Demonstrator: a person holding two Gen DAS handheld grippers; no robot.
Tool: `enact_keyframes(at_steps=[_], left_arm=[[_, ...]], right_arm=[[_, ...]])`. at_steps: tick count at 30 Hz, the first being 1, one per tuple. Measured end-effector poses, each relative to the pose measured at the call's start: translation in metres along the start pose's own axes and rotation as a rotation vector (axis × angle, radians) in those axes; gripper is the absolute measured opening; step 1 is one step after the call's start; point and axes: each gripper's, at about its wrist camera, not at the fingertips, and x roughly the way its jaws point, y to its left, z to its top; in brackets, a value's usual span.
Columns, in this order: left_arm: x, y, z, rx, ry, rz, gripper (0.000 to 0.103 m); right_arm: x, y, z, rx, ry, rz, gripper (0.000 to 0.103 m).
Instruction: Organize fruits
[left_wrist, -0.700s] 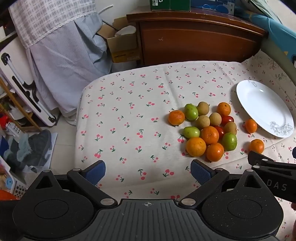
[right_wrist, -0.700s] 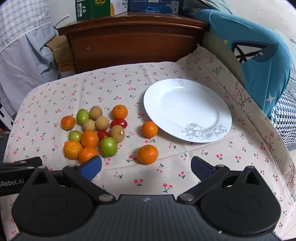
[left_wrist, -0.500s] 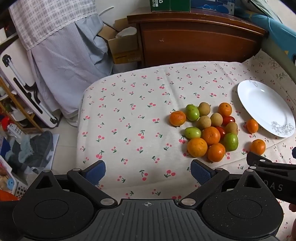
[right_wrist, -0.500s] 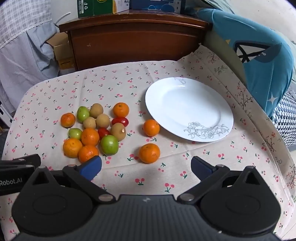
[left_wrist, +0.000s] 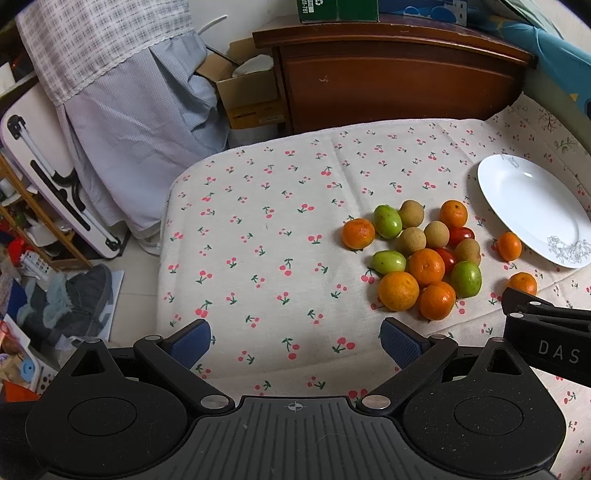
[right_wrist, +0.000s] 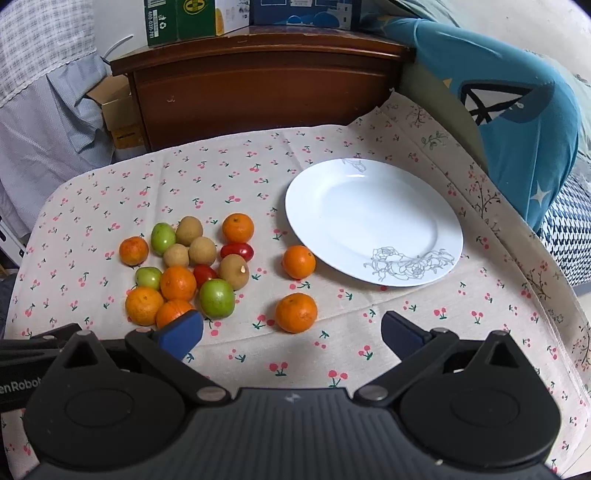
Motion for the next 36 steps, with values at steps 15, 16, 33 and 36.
enact_keyframes(at_steps=[15,16,33,36], left_arm=[[-0.001,0.000,0.000,-0.008,-0.016,0.003,0.099],[-0.001,0.000,0.000,-0.008,-0.015,0.003,0.099],[-0.002,-0.001,0.000,-0.008,-0.029,-0.026,0.099],[-0.003,0.001,0.000,-0.003,-0.046,-0.044,0.099]], right_arm=[[0.000,0.002,0.000,-0.018,0.017,-0.004,0.102],[0.000,0.002,-0.001,-0.020,0.016,-0.005,0.102],[0.000,-0.003,0.000,-0.008,0.021,0.002,0.102],[-0.002,-0.011,0.000,0.006,0.009,0.037,0.099]])
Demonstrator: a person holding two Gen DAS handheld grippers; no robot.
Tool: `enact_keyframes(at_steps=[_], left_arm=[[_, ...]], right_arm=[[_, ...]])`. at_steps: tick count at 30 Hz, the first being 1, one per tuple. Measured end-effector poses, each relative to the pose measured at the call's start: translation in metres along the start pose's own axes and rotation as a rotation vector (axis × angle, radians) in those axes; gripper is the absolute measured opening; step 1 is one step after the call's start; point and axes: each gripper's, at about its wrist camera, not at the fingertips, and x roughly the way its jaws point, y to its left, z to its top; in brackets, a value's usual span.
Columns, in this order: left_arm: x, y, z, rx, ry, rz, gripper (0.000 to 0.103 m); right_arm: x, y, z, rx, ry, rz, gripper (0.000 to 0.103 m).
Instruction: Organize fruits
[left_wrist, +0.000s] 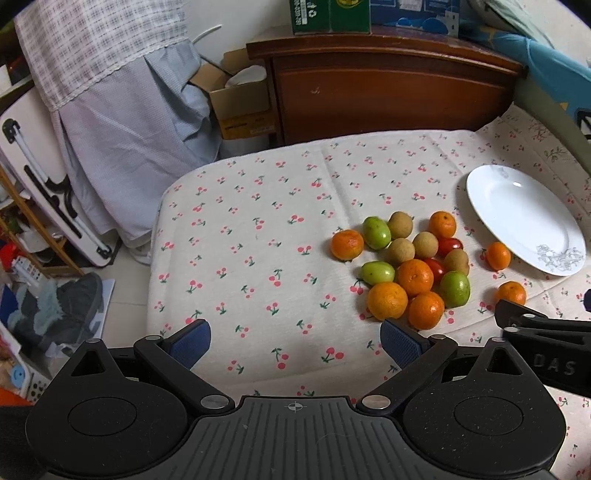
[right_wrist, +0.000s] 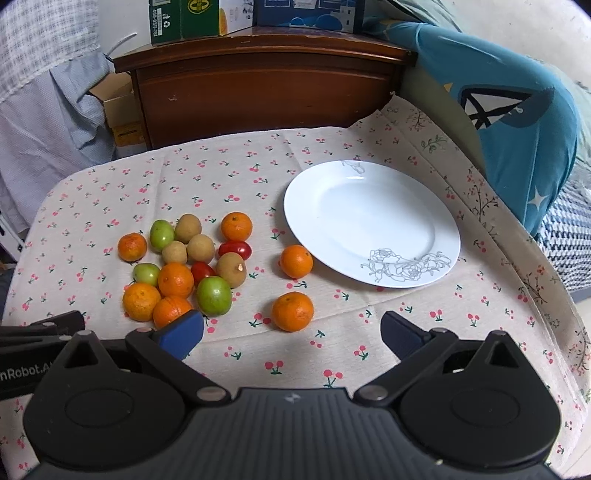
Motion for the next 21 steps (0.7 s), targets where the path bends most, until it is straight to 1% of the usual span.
enact_keyframes(at_steps=[2,5,8,10,14,16,17,20,21], left_arm=[[-0.001,0.005,0.002,-0.010,-0.011,-0.007,0.099],[0.001,0.017,0.007,-0.043,-0.006,-0.046,0.099],[0.001,0.024,0.013,-0.049,-0.016,-0.071,0.099],[0.001,0.025,0.016,-0.036,-0.022,-0.089,0.099],[0.002,0.022,0.019,0.003,-0.039,-0.123,0.097],[0.003,0.020,0.016,0.008,-0.057,-0.132,0.097],[0.004,0.019,0.014,0.011,-0.062,-0.134,0.097],[0.012,0.015,0.008,0.030,-0.040,-0.155,0.097],[0.014,0.014,0.006,0.035,-0.035,-0.163,0.095]], right_arm=[[-0.003,-0.010,0.000,0.027,-0.019,0.008,0.099],[-0.008,-0.032,0.000,0.082,-0.038,0.031,0.098],[-0.011,-0.052,-0.001,0.122,-0.052,0.032,0.094],[-0.012,-0.061,-0.003,0.134,-0.055,0.031,0.089],[-0.009,-0.068,-0.010,0.141,-0.050,0.072,0.082],[-0.007,-0.067,-0.013,0.123,-0.060,0.092,0.074],[-0.004,-0.065,-0.015,0.112,-0.057,0.095,0.072],[0.005,-0.063,-0.017,0.114,-0.041,0.139,0.064],[0.008,-0.062,-0.018,0.112,-0.043,0.159,0.060]])
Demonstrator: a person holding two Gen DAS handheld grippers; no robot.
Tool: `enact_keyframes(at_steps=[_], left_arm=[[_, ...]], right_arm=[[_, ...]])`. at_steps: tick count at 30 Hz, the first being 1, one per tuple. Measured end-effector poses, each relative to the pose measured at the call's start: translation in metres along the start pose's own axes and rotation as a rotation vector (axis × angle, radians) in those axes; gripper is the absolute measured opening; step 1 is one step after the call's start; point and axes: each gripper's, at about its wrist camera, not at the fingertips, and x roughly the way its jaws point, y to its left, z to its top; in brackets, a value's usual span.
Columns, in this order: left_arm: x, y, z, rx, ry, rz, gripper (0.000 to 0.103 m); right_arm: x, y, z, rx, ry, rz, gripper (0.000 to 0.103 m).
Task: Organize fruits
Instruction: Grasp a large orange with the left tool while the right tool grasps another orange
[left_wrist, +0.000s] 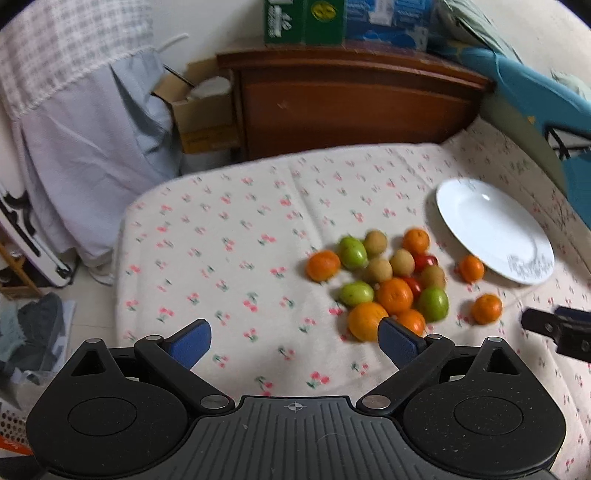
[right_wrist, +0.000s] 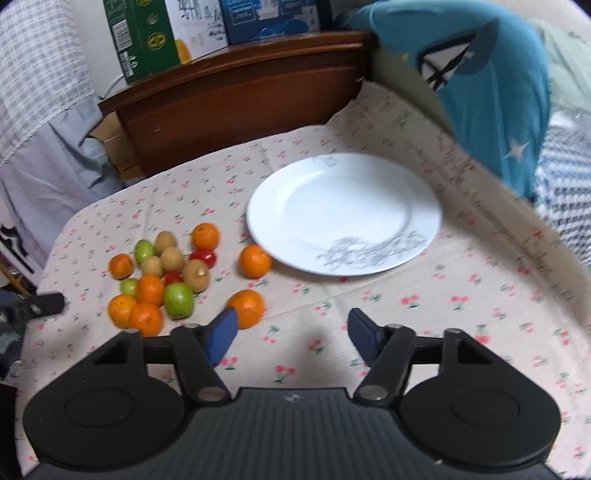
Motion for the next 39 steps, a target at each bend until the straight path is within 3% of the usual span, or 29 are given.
enact_keyframes(at_steps=[4,15,20,26,29,35,39], left_arm=[[0.010,-0.003,-0.005,0.008,0.012,-0.036,0.089],[0.032,-0.013,-0.008,0.023,0.008,-0.140,0.064],[0.042,-0.014,-0.008,0.008,0.023,-0.173,0.052],[0.048,-0.017,-0.006,0.004,0.021,-0.202,0.049],[0.055,-0.018,-0.006,-0.006,0.038,-0.226,0.042],[0.056,-0.026,-0.007,0.033,0.022,-0.217,0.031],[0.055,-0.027,-0.008,0.037,0.022,-0.208,0.030]], right_arm=[[0.015,0.003,0.000,0.012,0.014,0.018,0.049],[0.035,0.009,-0.003,0.018,0.036,0.062,0.038],[0.039,0.012,-0.003,0.005,0.031,0.072,0.035],[0.044,0.015,-0.002,0.002,0.025,0.072,0.035],[0.046,0.018,-0.002,-0.010,0.018,0.071,0.035],[0.047,0.018,-0.002,-0.014,0.010,0.065,0.031],[0.047,0.019,-0.002,-0.019,0.007,0.062,0.031]])
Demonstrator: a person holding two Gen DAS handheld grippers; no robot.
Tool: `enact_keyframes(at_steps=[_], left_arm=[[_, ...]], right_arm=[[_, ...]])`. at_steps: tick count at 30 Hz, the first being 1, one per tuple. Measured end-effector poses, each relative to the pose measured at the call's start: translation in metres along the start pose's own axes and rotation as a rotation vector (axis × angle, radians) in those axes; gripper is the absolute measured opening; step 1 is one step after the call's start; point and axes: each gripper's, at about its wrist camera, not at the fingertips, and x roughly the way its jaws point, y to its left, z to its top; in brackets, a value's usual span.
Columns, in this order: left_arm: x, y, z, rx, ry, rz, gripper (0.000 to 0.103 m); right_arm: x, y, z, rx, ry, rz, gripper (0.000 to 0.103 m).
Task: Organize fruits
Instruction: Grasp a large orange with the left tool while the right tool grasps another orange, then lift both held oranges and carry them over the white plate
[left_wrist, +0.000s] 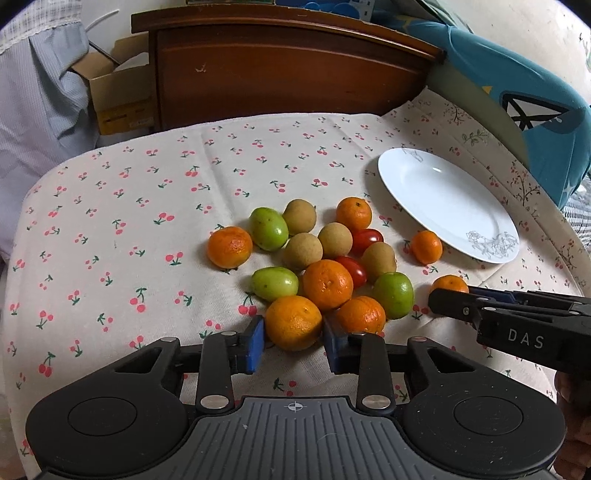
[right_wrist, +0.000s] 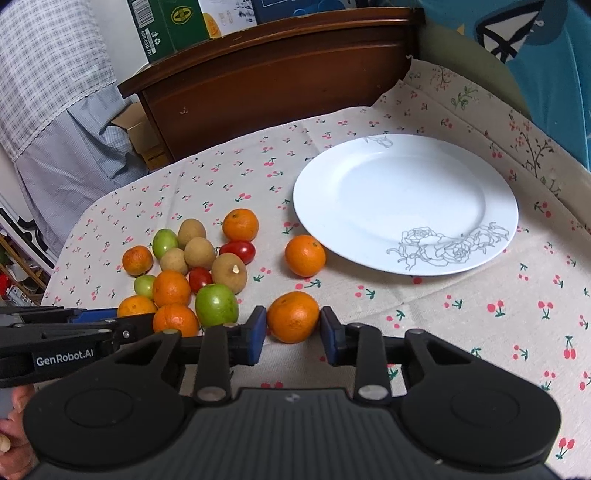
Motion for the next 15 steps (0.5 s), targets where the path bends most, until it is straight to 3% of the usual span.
enact_keyframes(at_steps=[15], left_arm=[[-0.026,-0.016,0.008,0.044,-0.046,0.090,0.030]], right_arm=[[-0.016,0.009,0.007,0.001,-0.040,0.050,0.030]])
